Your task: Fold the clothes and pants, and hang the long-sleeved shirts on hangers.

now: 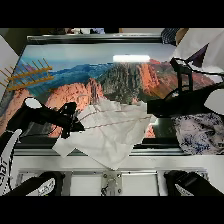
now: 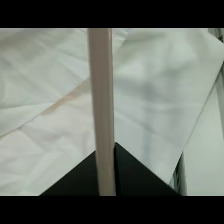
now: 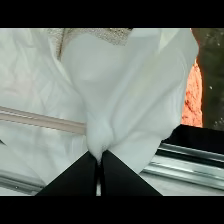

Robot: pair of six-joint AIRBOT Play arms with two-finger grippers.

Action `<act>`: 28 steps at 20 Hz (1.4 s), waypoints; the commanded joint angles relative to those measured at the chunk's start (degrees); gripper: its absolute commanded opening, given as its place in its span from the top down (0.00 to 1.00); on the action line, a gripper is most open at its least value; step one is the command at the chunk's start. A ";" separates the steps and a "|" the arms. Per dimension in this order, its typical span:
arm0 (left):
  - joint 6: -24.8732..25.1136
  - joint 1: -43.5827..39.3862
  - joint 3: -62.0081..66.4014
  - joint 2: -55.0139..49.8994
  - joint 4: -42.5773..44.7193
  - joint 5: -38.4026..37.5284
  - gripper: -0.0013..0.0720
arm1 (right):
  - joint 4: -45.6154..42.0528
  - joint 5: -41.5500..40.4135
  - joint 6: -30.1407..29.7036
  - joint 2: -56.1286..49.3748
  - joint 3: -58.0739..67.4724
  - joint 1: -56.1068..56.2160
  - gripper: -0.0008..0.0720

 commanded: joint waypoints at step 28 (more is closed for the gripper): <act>0.09 0.17 -0.04 -0.04 -0.72 -1.57 0.96 | -15.04 13.07 1.68 -10.82 18.82 16.17 0.96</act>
